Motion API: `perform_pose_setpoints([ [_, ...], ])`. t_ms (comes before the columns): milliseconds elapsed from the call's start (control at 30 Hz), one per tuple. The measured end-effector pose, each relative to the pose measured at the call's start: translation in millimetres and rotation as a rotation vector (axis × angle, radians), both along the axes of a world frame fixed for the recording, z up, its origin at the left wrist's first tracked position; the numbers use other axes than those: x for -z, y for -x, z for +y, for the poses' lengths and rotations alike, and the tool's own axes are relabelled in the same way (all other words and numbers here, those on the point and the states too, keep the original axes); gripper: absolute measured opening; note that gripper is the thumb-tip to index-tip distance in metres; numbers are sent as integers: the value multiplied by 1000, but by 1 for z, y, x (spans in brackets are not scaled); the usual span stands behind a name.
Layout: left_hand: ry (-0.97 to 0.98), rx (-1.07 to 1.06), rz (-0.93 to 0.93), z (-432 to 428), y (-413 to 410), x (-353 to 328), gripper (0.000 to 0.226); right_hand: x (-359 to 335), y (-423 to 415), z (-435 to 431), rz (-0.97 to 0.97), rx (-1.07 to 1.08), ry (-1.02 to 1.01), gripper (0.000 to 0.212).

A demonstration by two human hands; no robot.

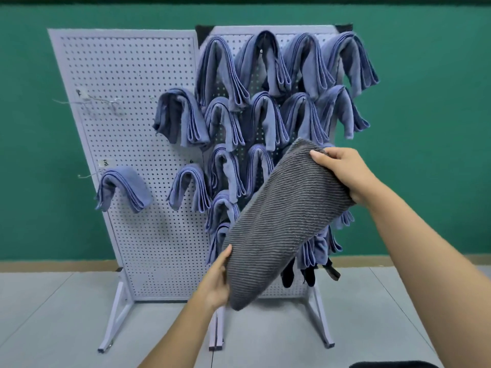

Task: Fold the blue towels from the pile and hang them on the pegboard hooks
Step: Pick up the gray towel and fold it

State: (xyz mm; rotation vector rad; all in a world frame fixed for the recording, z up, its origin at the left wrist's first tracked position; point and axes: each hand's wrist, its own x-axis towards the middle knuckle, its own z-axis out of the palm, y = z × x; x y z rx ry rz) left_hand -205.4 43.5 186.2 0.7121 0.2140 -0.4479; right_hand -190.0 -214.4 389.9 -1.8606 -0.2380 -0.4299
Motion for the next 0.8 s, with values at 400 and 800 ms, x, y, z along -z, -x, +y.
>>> perform_pose_setpoints([
  [400, -263, -64, -152, 104, -19, -52, 31, 120, -21, -21, 668, -147, -503, 36],
  [800, -768, -10, -351, 164, -36, -72, 24, 129, -36, 4, 698, -343, -160, 17],
])
